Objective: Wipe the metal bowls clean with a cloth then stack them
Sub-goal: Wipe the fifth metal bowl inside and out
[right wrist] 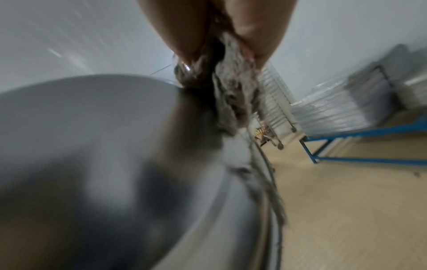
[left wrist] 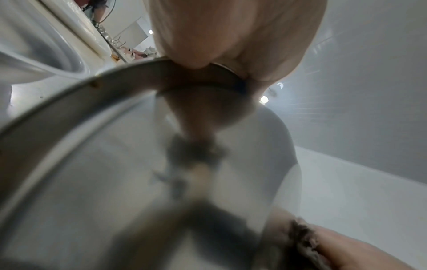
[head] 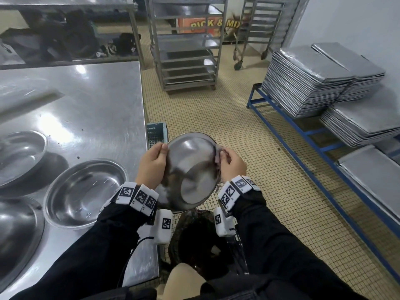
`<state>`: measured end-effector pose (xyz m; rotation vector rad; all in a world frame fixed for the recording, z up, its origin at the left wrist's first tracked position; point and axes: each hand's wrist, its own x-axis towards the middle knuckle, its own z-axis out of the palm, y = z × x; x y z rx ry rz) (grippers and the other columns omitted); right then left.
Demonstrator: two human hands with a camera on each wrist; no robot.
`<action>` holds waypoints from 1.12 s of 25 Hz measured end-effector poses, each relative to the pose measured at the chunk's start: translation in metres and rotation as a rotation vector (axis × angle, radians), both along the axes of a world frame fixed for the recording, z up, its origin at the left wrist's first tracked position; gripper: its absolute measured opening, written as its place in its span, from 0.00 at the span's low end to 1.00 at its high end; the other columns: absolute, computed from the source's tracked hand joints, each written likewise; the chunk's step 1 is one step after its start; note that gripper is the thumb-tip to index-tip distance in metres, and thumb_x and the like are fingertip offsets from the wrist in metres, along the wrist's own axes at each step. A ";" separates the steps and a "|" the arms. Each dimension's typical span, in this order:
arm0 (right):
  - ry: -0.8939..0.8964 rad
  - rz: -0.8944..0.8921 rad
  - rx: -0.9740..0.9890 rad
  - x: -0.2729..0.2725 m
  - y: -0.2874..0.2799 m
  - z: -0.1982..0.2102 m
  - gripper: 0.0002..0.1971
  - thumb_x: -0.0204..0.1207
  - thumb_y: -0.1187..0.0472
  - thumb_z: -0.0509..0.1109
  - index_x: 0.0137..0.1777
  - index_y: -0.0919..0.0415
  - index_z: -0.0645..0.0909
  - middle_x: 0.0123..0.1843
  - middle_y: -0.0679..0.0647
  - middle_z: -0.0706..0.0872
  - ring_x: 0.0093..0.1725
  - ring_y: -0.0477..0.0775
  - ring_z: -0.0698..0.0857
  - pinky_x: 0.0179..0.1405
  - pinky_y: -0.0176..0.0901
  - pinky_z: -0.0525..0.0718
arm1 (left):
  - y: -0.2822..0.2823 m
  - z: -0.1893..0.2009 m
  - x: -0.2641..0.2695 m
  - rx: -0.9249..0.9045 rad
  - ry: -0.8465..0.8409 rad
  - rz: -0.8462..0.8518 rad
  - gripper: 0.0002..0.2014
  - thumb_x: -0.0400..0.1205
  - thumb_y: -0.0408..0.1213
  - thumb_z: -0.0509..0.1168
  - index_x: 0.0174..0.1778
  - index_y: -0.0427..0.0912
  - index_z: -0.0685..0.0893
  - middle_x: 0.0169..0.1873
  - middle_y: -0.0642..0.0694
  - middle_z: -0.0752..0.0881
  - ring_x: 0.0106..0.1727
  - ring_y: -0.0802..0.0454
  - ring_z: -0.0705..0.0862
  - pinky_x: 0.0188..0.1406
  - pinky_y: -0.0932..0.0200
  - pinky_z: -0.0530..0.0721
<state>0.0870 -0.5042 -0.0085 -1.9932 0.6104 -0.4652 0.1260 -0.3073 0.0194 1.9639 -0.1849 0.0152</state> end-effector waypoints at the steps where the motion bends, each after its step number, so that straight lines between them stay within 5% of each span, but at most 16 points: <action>1: -0.048 -0.018 -0.028 -0.005 0.001 0.000 0.12 0.82 0.58 0.63 0.62 0.61 0.81 0.57 0.53 0.85 0.57 0.52 0.83 0.52 0.33 0.78 | 0.000 -0.002 0.001 0.018 0.009 -0.002 0.15 0.89 0.37 0.53 0.38 0.35 0.75 0.28 0.45 0.72 0.31 0.53 0.69 0.28 0.71 0.69; 4: -0.267 0.084 -0.150 -0.011 0.028 0.016 0.11 0.80 0.58 0.66 0.59 0.61 0.80 0.56 0.52 0.83 0.52 0.45 0.82 0.50 0.21 0.77 | -0.005 -0.004 0.000 0.018 0.036 -0.026 0.16 0.89 0.37 0.54 0.36 0.39 0.74 0.29 0.44 0.74 0.32 0.52 0.71 0.28 0.71 0.69; 7: -0.317 0.280 -0.479 -0.007 0.057 0.020 0.14 0.82 0.54 0.63 0.62 0.57 0.82 0.64 0.49 0.82 0.63 0.46 0.79 0.65 0.30 0.69 | -0.011 -0.004 0.000 -0.030 0.010 -0.044 0.14 0.88 0.37 0.56 0.38 0.37 0.78 0.32 0.40 0.80 0.34 0.49 0.76 0.38 0.56 0.77; 9: -0.252 0.259 -0.597 -0.003 0.059 0.016 0.19 0.83 0.48 0.55 0.68 0.51 0.79 0.70 0.45 0.78 0.71 0.44 0.73 0.71 0.35 0.62 | -0.013 -0.003 -0.001 -0.051 -0.023 -0.032 0.14 0.88 0.36 0.56 0.37 0.40 0.78 0.32 0.43 0.81 0.34 0.50 0.76 0.37 0.56 0.76; 12: -0.126 0.146 -0.369 0.000 0.040 0.008 0.27 0.83 0.44 0.46 0.74 0.55 0.71 0.76 0.51 0.72 0.73 0.50 0.72 0.71 0.46 0.71 | -0.015 -0.005 -0.005 -0.062 -0.020 -0.032 0.16 0.88 0.39 0.56 0.37 0.36 0.77 0.28 0.44 0.77 0.31 0.50 0.73 0.33 0.56 0.73; 15: 0.012 -0.085 0.056 -0.008 0.007 -0.007 0.23 0.85 0.47 0.48 0.73 0.54 0.73 0.72 0.52 0.73 0.65 0.52 0.78 0.55 0.43 0.82 | -0.013 -0.013 -0.008 -0.127 0.001 -0.013 0.18 0.88 0.40 0.56 0.39 0.31 0.79 0.29 0.39 0.77 0.32 0.48 0.74 0.34 0.56 0.73; 18: 0.026 -0.122 0.296 -0.025 -0.015 -0.023 0.17 0.86 0.49 0.50 0.67 0.49 0.76 0.60 0.49 0.81 0.58 0.51 0.81 0.50 0.40 0.76 | -0.013 -0.020 -0.010 -0.185 0.009 0.012 0.19 0.88 0.40 0.56 0.37 0.29 0.77 0.28 0.38 0.75 0.30 0.50 0.73 0.32 0.58 0.72; 21: 0.049 -0.113 0.295 -0.029 -0.030 -0.025 0.15 0.86 0.50 0.53 0.62 0.56 0.76 0.52 0.51 0.84 0.53 0.56 0.83 0.49 0.44 0.77 | -0.011 -0.034 -0.006 -0.174 0.085 -0.002 0.18 0.88 0.46 0.56 0.43 0.35 0.81 0.33 0.35 0.81 0.35 0.45 0.79 0.40 0.52 0.79; 24: 0.019 -0.060 0.175 -0.028 -0.044 -0.018 0.12 0.86 0.54 0.54 0.56 0.60 0.76 0.43 0.47 0.82 0.44 0.52 0.82 0.36 0.41 0.76 | -0.010 -0.039 -0.005 -0.068 0.128 -0.053 0.14 0.88 0.48 0.55 0.52 0.45 0.83 0.45 0.46 0.86 0.49 0.47 0.84 0.58 0.45 0.83; 28: 0.016 0.218 -0.091 -0.025 -0.047 -0.002 0.07 0.85 0.61 0.57 0.54 0.61 0.76 0.44 0.44 0.80 0.40 0.34 0.77 0.38 0.23 0.76 | -0.028 -0.022 -0.009 0.077 -0.016 -0.184 0.13 0.85 0.45 0.62 0.64 0.47 0.80 0.49 0.55 0.85 0.51 0.65 0.82 0.53 0.64 0.83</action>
